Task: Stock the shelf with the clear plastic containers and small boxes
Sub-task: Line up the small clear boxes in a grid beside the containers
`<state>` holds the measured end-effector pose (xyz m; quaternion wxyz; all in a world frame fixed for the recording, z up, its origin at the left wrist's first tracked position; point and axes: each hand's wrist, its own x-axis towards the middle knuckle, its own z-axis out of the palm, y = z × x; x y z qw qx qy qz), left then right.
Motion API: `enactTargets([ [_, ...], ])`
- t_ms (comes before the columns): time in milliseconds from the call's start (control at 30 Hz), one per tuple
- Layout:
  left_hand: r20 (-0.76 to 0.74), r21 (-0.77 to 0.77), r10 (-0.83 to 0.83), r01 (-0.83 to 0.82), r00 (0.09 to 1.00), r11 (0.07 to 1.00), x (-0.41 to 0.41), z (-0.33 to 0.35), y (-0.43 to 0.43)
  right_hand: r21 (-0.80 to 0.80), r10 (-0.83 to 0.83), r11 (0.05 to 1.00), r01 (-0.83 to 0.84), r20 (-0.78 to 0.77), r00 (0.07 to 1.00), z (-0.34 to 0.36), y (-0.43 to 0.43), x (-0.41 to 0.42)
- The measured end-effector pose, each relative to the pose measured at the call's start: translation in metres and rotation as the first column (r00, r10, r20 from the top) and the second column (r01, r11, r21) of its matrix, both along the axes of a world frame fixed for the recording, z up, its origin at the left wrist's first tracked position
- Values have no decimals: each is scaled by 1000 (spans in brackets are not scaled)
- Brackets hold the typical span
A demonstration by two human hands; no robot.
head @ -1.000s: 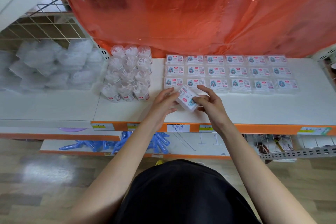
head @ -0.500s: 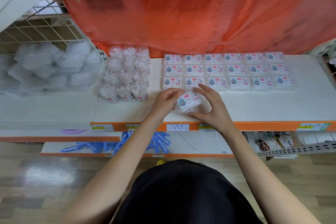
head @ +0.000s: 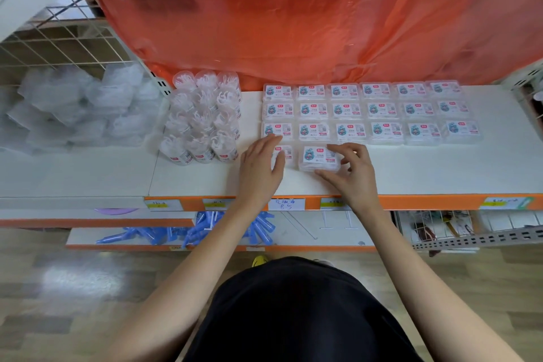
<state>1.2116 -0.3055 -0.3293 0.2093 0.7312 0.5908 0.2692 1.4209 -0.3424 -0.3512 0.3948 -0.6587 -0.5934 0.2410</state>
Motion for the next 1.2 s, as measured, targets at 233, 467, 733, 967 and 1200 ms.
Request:
enactTargets([
  [233, -308, 39, -129, 148, 943, 988, -11, -46, -26, -141, 7, 990, 11, 121, 993, -18, 4, -3],
  [467, -416, 38, -108, 136, 903, 990, -9, -52, -26, -21, 4, 1000, 2, 302, 953, -19, -12, -12],
  [733, -443, 54, -89, 125, 892, 991, -8, -52, -27, -63, 95, 995, -77, 381, 920, -30, -17, -20],
  [967, -458, 56, -80, 118, 885, 991, -8, -51, -27, -81, 105, 994, -79, 411, 906, -32, -14, -23],
  [1200, -461, 68, -75, 120, 884, 990, -8, -54, -27, -64, 91, 995, -70, 417, 904, -32, -16, -24],
])
